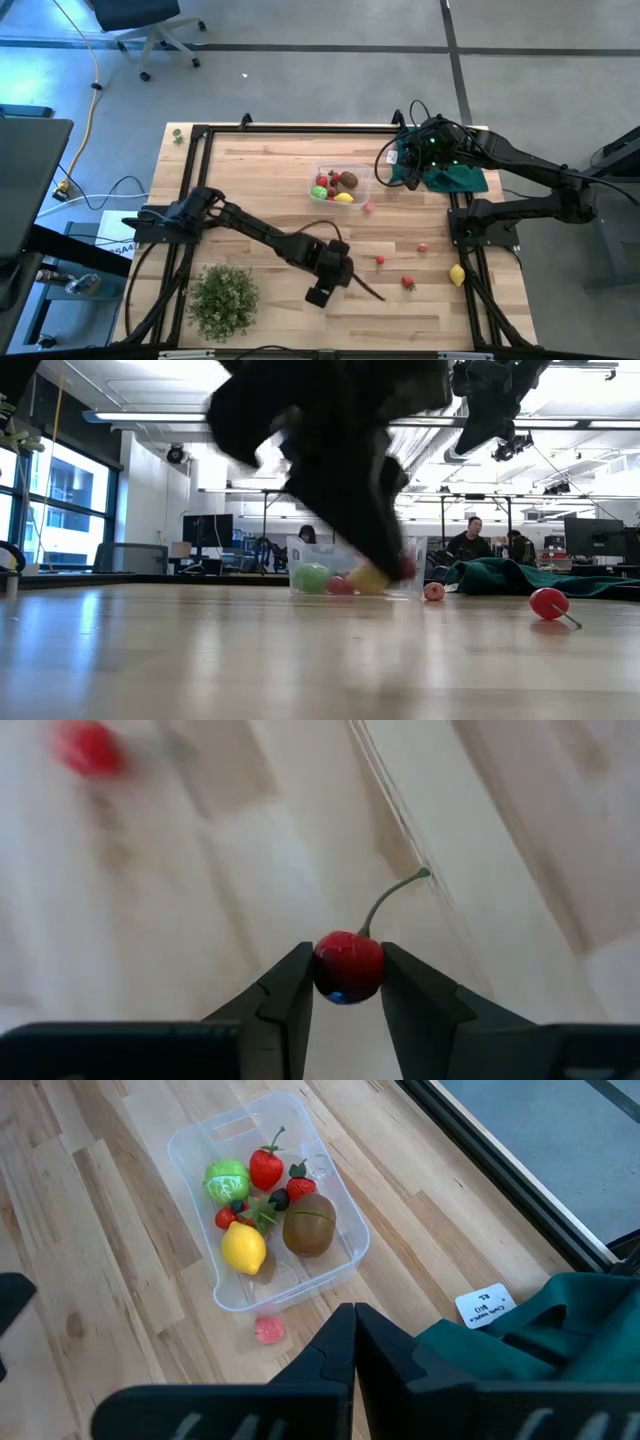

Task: Pick and placing Produce into tupperware
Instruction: Put the red cherry into the transparent bin

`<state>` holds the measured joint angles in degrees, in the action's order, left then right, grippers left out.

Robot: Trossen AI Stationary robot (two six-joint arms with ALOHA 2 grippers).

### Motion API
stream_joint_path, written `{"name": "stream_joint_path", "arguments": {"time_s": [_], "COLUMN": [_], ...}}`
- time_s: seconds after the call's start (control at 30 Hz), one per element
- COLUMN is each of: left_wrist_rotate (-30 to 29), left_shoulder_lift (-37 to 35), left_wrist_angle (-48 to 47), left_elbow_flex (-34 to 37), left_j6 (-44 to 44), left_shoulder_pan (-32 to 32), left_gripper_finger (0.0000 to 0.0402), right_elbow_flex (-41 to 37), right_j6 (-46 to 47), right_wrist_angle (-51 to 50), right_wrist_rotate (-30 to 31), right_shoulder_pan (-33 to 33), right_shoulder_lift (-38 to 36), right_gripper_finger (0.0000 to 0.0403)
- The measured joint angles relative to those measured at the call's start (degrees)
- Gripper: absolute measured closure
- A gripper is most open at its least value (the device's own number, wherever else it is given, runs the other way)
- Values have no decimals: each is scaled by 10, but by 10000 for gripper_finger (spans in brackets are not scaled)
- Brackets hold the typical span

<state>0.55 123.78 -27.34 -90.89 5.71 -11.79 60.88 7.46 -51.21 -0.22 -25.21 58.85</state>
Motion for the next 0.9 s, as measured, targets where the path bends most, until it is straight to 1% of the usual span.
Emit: {"name": "stream_joint_path", "arguments": {"time_s": [0.27, 0.57, 0.7, 0.8, 0.9], "left_wrist_rotate": [-45, -119, -120, -117, -94], "left_shoulder_lift": [-76, -169, -194, -200, -199], "left_wrist_angle": [-3, -12, -10, -7, -11], "left_elbow_flex": [-1, -2, -2, -3, -2], "left_j6": [1, 1, 15, 38, 52], "left_shoulder_pan": [40, 112, 155, 188, 225], "left_gripper_finger": [300, 300, 300, 300, 300], "right_elbow_flex": [0, 0, 0, 0, 0], "right_j6": [0, 0, 0, 0, 0], "right_wrist_angle": [0, 0, 0, 0, 0], "right_wrist_rotate": [0, 0, 0, 0, 0], "right_shoulder_pan": [0, 0, 0, 0, 0], "right_shoulder_lift": [0, 0, 0, 0, 0], "right_gripper_finger": [402, 402, 402, 402, 402]}}
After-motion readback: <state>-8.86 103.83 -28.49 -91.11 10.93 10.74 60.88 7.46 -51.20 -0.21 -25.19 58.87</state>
